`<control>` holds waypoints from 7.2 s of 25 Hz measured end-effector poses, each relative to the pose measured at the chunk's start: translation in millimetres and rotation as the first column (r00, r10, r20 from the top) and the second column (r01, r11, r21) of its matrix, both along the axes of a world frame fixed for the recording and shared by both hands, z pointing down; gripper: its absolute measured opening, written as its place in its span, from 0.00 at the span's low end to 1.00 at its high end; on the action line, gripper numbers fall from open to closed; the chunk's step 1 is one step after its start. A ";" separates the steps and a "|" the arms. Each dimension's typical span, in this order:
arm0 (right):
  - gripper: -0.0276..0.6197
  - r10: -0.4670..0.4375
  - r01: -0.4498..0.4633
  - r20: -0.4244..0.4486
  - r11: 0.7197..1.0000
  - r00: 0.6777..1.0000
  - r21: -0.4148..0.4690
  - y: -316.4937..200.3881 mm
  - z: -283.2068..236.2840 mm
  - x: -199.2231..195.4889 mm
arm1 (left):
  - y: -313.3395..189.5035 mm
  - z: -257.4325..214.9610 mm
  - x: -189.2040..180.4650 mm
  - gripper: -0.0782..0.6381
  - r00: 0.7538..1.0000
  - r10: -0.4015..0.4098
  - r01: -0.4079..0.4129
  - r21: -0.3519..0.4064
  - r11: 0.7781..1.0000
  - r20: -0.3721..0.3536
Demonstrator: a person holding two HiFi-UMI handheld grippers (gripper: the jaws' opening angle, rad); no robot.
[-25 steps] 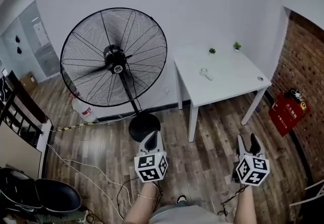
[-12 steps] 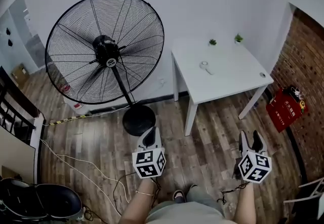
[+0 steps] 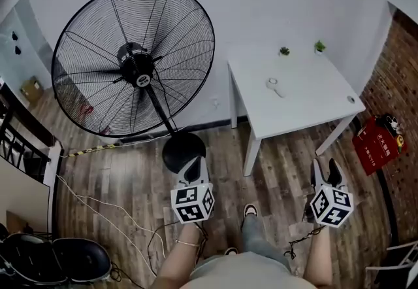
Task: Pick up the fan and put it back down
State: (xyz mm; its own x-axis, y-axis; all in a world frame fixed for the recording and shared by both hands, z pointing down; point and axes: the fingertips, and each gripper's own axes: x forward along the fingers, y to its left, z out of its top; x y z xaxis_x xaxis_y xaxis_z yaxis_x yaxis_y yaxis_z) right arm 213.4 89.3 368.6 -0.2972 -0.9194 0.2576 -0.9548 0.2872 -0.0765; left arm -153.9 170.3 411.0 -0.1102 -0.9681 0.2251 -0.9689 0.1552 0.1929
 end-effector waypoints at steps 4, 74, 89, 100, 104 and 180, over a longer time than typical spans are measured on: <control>0.42 -0.022 0.022 0.018 1.000 1.000 0.006 -45.8 -1.8 -10.7 | -40.6 -10.5 -6.5 0.12 1.000 -0.011 0.011 0.013 1.000 0.022; 0.42 -0.401 0.315 -0.174 0.870 0.899 -0.379 -423.6 158.7 -139.0 | -346.8 121.1 -68.6 0.12 0.998 -0.049 0.033 -0.274 0.961 -0.050; 0.42 -0.505 0.372 -0.219 0.811 0.835 -0.451 -456.2 205.8 -162.3 | -371.0 157.1 -58.7 0.13 0.997 -0.001 -0.024 -0.326 0.945 -0.077; 0.42 -0.573 0.406 -0.237 0.764 0.785 -0.502 -465.6 228.5 -173.3 | -370.3 178.7 -60.6 0.12 0.994 -0.020 -0.017 -0.351 0.936 -0.103; 0.43 -0.587 0.409 -0.232 0.748 0.776 -0.523 -467.1 235.5 -175.3 | -370.9 182.4 -62.3 0.12 0.994 -0.026 -0.014 -0.352 0.936 -0.107; 0.33 0.142 -0.124 -0.035 0.940 0.989 0.318 -354.0 -149.2 -48.8 | -430.9 -169.1 43.2 0.12 0.954 0.270 -0.297 0.274 0.915 0.133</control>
State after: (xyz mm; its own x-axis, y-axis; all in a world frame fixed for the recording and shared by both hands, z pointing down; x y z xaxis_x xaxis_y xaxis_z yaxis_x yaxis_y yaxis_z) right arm 164.6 -264.8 219.4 -0.1601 -0.9864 -0.0379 -0.9861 0.1580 0.0521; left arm -110.7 -260.7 241.9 0.1714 -0.9830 -0.0659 -0.9793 -0.1773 0.0973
